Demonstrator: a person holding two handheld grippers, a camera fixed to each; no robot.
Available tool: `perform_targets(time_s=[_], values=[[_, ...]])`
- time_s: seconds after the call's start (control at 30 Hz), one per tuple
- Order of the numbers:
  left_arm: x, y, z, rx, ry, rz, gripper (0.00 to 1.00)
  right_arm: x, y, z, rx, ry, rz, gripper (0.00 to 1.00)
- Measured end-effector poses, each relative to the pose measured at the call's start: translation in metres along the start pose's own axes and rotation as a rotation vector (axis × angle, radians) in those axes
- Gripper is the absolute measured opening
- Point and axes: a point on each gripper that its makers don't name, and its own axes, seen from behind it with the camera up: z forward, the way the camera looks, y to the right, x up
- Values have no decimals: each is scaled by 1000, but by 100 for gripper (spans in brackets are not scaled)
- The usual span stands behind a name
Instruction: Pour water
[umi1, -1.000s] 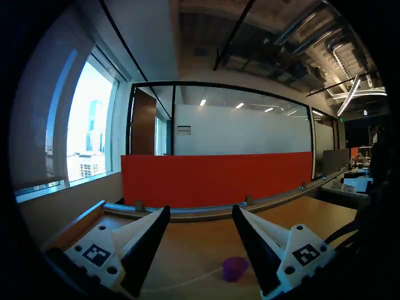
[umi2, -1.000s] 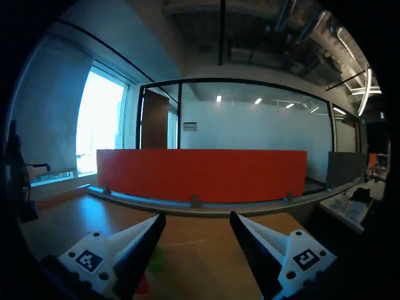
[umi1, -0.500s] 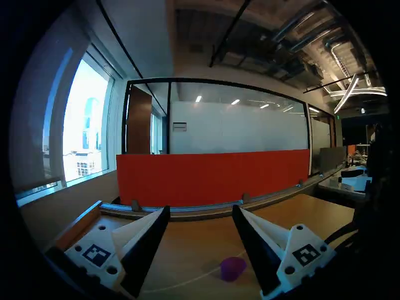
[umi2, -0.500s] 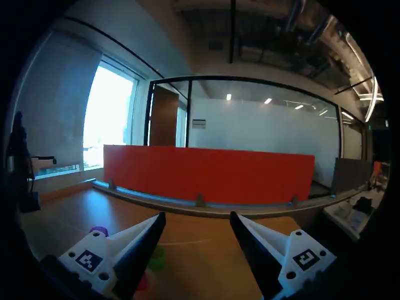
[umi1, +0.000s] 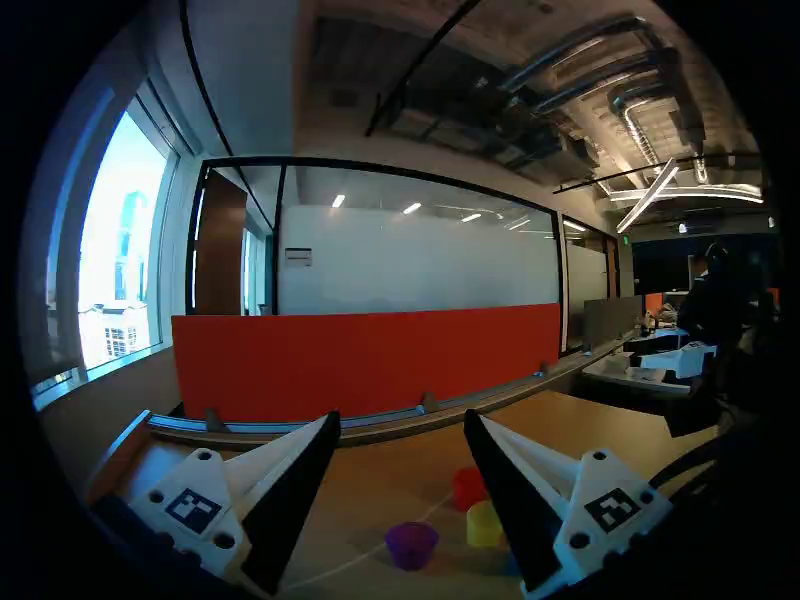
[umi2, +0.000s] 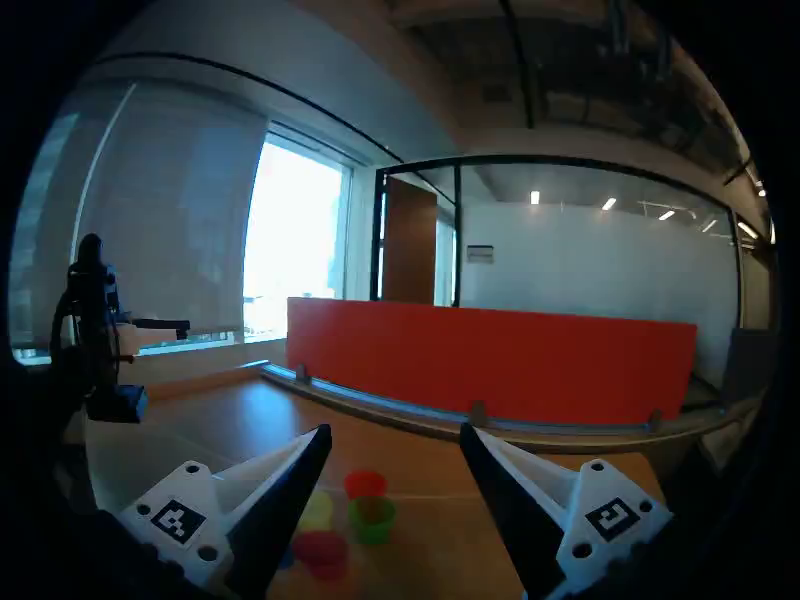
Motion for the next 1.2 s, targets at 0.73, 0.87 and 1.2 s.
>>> perform_targets(time_s=[0.73,0.87,1.2], values=[[-38,57,12,-240,-107,57,92,-27,1,1,74,-114,-58,99],[-52,67,13,-287,-146,85,91,-36,4,1,83,-147,-83,99],[-80,85,19,-374,-212,63,92,-49,-6,1,165,-220,-125,99]])
